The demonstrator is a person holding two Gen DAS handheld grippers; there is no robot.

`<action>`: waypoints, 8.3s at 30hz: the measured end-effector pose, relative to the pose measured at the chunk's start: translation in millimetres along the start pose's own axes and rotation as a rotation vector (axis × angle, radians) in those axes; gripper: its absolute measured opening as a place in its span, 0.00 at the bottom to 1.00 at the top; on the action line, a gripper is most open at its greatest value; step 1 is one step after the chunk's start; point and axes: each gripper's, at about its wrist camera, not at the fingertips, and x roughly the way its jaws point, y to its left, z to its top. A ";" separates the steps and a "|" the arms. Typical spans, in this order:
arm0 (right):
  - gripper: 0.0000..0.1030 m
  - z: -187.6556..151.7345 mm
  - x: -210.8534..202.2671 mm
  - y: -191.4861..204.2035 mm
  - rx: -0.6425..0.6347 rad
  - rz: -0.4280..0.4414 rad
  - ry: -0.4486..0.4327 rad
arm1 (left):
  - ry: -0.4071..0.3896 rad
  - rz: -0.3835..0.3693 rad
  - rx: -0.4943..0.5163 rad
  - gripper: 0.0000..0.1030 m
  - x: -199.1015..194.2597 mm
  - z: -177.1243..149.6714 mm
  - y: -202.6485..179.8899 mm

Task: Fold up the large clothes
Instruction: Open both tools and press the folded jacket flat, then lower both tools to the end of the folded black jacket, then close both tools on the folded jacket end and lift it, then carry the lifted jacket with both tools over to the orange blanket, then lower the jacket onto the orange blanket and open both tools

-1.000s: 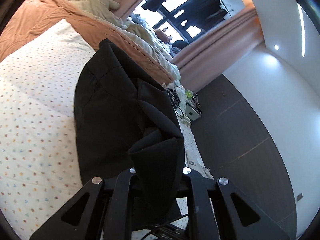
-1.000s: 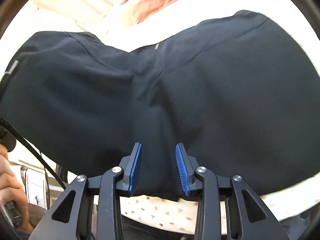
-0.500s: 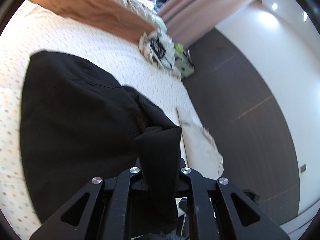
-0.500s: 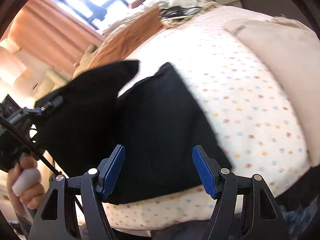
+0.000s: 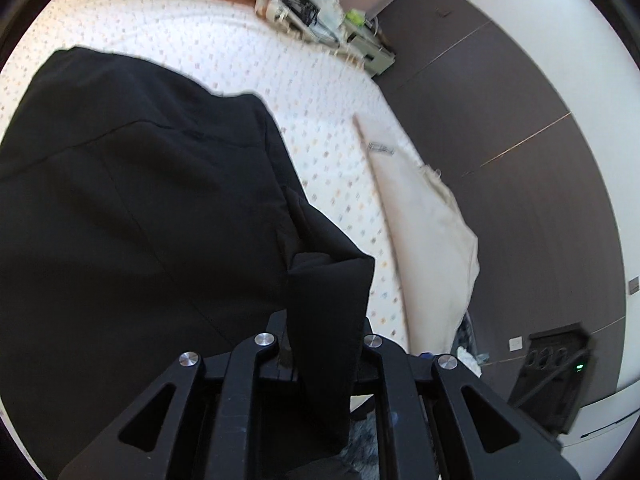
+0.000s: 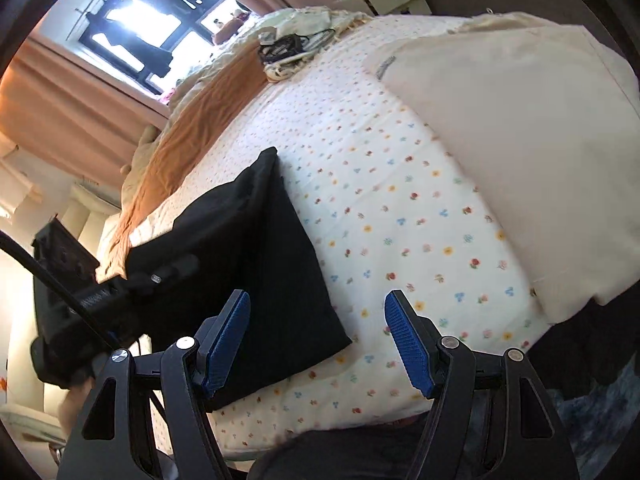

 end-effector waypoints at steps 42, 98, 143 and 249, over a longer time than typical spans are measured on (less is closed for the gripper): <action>0.05 -26.4 86.2 -13.5 0.094 0.060 0.049 | -0.028 0.213 -0.186 0.45 -84.2 -44.9 131.9; 0.77 151.6 306.0 67.7 -0.176 0.173 0.449 | -0.103 0.205 -0.275 0.62 -23.0 119.3 232.1; 0.13 39.5 135.6 234.3 -0.456 0.537 0.091 | -0.568 0.064 -0.146 0.17 -259.4 72.1 144.6; 0.78 -327.1 559.7 598.0 -0.446 0.671 0.858 | -0.789 0.946 -0.719 0.92 -639.9 -245.6 547.3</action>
